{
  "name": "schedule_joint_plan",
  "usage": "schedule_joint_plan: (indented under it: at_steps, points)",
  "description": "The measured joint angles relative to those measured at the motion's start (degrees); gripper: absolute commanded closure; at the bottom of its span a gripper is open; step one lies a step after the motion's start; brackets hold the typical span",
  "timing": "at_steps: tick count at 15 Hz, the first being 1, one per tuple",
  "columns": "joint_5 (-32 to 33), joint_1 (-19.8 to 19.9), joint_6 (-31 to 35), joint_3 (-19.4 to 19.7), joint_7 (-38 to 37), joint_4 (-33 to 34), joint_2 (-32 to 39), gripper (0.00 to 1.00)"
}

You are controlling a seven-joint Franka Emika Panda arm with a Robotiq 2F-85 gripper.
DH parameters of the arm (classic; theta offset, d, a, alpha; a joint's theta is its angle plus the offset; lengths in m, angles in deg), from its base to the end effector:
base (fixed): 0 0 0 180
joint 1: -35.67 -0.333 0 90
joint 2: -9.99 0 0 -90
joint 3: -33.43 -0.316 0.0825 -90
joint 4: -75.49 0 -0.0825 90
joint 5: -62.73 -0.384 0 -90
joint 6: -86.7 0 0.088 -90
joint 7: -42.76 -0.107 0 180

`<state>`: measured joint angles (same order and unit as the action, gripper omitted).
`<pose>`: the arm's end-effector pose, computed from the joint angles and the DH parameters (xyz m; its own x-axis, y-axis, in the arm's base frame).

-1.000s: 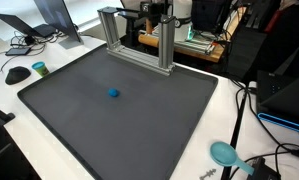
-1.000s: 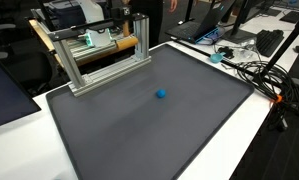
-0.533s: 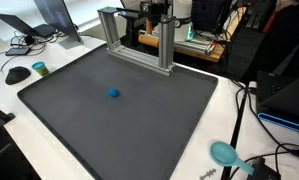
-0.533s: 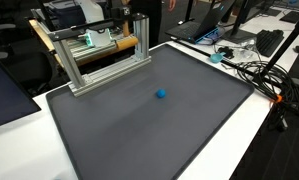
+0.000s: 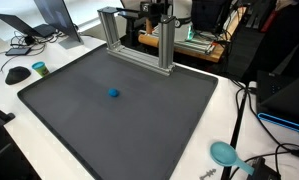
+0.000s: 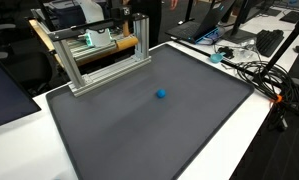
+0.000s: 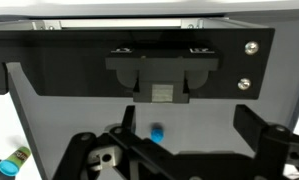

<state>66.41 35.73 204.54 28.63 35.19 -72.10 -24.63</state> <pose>0.3701 0.0281 0.4664 0.9951 -0.0299 0.0942 -0.0389 -0.9947 0.0948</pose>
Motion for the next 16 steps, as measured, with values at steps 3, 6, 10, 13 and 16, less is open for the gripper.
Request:
schedule_joint_plan:
  at_steps: [3, 6, 10, 13, 16]
  points:
    - [0.79, 0.16, 1.21, -0.05, -0.1, -2.4, -0.01, 0.0]
    - [1.77, 0.41, 1.74, -0.18, -0.35, -3.79, -0.01, 0.0]
    - [2.48, 0.51, 1.75, -0.2, -0.43, -4.4, -0.01, 0.0]
    - [2.48, 0.52, 1.79, -0.15, -0.43, -4.97, -0.01, 0.0]
    - [2.48, 0.52, 2.15, 0.16, -0.41, -5.46, -0.01, 0.0]
